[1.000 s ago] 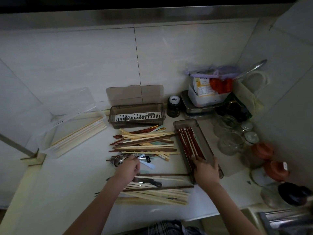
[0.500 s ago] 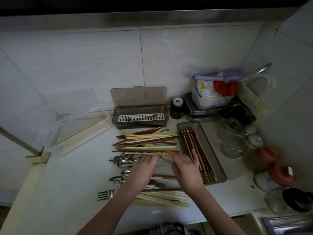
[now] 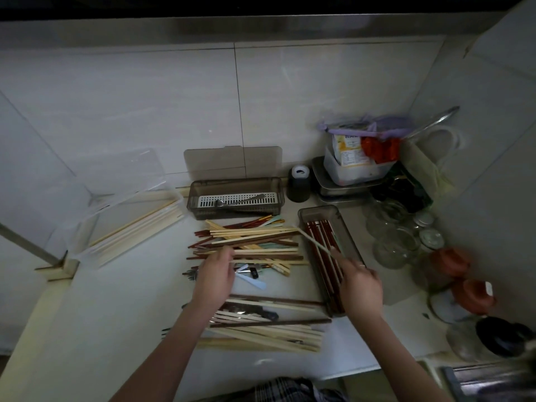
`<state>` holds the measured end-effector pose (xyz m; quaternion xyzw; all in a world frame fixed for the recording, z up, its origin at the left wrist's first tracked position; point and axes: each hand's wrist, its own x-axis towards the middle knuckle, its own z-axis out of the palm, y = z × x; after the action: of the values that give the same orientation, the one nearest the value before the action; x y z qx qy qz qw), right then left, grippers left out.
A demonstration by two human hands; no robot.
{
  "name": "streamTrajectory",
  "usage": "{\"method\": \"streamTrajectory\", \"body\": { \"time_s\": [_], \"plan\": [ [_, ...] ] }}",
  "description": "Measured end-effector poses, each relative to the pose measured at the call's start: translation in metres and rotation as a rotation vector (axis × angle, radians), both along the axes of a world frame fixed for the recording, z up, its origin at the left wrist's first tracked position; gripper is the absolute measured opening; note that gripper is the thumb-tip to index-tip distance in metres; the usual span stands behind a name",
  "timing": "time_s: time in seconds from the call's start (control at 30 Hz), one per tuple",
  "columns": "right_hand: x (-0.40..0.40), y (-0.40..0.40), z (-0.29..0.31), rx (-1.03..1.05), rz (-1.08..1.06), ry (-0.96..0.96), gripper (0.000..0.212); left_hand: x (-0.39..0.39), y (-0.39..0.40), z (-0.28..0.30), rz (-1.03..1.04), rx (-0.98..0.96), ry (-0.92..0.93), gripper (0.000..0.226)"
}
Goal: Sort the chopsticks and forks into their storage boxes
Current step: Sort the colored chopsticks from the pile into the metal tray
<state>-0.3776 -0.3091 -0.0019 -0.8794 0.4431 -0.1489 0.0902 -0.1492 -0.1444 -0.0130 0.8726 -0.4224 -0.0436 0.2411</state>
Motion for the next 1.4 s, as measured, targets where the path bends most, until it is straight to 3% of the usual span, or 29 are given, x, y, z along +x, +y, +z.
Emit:
{"method": "streamTrajectory", "body": {
  "time_s": [0.23, 0.37, 0.43, 0.63, 0.8, 0.87, 1.03, 1.4],
  "plan": [
    [-0.011, -0.001, -0.006, 0.159, -0.068, 0.255, 0.063, -0.004, 0.001, -0.014, -0.223, 0.173, -0.019, 0.028],
    [-0.006, -0.005, -0.005, 0.242, -0.079, 0.365, 0.034, -0.012, -0.005, -0.023, -0.341, 0.317, -0.002, 0.050],
    [-0.005, -0.004, -0.009, 0.294, -0.119, 0.304, 0.027, -0.015, -0.005, -0.024, -0.347, 0.396, 0.010, 0.065],
    [0.000, 0.009, 0.001, 0.188, -0.091, 0.211, 0.052, -0.017, -0.002, -0.022, -0.342, 0.596, -0.049, 0.089],
    [0.031, 0.031, 0.008, -0.063, 0.105, -0.017, 0.039, -0.019, -0.008, -0.020, -0.307, 0.623, -0.097, 0.083],
    [0.049, 0.042, 0.013, -0.004, 0.249, -0.011, 0.038, -0.018, -0.010, -0.019, -0.275, 0.612, -0.135, 0.078],
    [0.080, 0.048, -0.005, 0.306, 0.440, 0.192, 0.053, -0.018, -0.008, -0.025, -0.228, 0.609, -0.173, 0.076],
    [0.104, 0.046, -0.032, 0.222, 0.632, 0.486, 0.075, -0.017, 0.011, -0.026, -0.168, 0.446, -0.018, 0.061]
  ]
}}
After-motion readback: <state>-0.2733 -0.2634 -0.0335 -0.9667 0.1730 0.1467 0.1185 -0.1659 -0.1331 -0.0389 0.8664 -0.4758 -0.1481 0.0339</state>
